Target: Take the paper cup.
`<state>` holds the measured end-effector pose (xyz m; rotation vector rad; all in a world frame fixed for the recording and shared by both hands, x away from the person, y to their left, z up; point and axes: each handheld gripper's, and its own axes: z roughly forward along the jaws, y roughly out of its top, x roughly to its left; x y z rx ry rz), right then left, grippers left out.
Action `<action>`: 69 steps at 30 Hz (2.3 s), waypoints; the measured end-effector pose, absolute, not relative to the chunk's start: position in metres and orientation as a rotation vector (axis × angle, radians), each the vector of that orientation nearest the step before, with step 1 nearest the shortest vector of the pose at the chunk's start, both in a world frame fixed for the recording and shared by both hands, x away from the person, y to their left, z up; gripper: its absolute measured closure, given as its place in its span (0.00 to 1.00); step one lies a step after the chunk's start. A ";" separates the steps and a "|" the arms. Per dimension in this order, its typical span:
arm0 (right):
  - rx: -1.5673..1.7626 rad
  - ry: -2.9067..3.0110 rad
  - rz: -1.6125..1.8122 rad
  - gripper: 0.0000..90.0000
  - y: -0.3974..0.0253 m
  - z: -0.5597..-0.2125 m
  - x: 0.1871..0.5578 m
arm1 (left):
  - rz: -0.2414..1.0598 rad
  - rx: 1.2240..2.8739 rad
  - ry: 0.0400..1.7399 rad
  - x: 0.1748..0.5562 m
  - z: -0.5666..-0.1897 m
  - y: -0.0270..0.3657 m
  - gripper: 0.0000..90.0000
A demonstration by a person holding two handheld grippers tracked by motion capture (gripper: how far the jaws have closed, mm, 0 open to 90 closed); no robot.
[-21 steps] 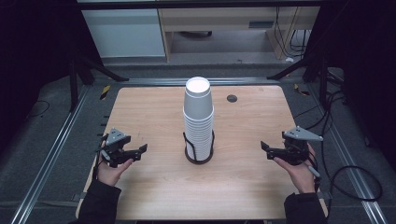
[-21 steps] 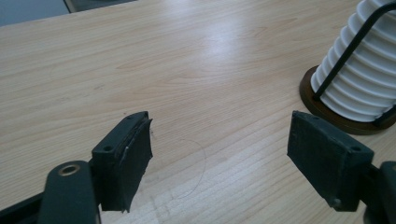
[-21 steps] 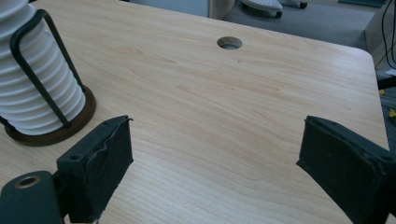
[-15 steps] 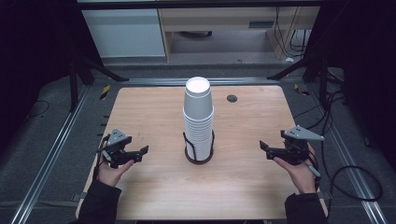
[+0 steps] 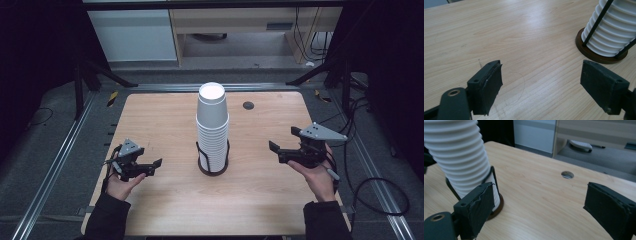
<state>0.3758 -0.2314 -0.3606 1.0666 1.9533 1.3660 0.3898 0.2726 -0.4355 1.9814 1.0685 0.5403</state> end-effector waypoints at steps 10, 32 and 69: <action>0.960 1.948 1.472 0.09 -0.208 -0.324 0.379 | 0.525 2.002 1.061 0.391 -0.439 0.270 0.19; 0.811 1.988 1.604 0.07 -0.147 -0.281 0.392 | 0.517 2.008 1.060 0.392 -0.441 0.269 0.19; 0.816 2.011 1.741 0.06 -0.079 -0.312 0.427 | 0.517 2.014 1.056 0.392 -0.442 0.268 0.18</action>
